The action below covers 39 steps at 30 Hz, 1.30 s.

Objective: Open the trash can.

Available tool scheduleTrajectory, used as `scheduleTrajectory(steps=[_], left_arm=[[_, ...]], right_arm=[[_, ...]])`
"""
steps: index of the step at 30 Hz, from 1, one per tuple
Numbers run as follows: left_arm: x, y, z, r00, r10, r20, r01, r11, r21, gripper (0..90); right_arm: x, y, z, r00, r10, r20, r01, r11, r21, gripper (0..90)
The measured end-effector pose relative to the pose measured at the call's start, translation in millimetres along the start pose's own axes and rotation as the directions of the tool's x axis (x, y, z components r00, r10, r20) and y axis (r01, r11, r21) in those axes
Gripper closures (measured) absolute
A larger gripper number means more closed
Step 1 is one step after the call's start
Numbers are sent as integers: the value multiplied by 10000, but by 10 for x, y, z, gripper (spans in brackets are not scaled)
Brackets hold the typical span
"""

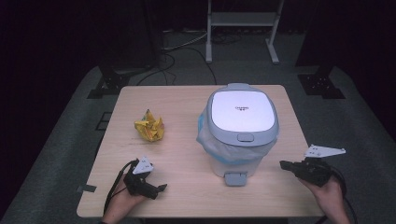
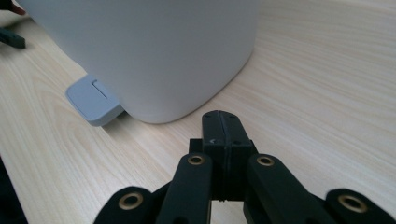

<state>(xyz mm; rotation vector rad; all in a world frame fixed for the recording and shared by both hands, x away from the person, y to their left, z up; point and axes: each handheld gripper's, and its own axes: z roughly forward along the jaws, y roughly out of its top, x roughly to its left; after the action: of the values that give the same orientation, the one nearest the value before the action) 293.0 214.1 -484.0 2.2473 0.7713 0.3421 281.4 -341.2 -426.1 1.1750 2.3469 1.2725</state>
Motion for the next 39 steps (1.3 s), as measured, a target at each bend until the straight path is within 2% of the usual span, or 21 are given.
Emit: scheduleTrajectory(steps=[8,12,39], left_arm=[[1,0,0,10000,8,1,-8,10000,4,0],[0,0,0,10000,1,-5,-1,10000,-5,0],[1,0,-2,10000,12,4,-12,10000,24,0]], right_arm=[[5,71,-86,9999,-63,-109,60,9998,-213,899],[26,123,-126,9994,-292,-196,286,9991,-325,899],[102,498,-428,9962,-552,-673,465,9913,-1234,899]])
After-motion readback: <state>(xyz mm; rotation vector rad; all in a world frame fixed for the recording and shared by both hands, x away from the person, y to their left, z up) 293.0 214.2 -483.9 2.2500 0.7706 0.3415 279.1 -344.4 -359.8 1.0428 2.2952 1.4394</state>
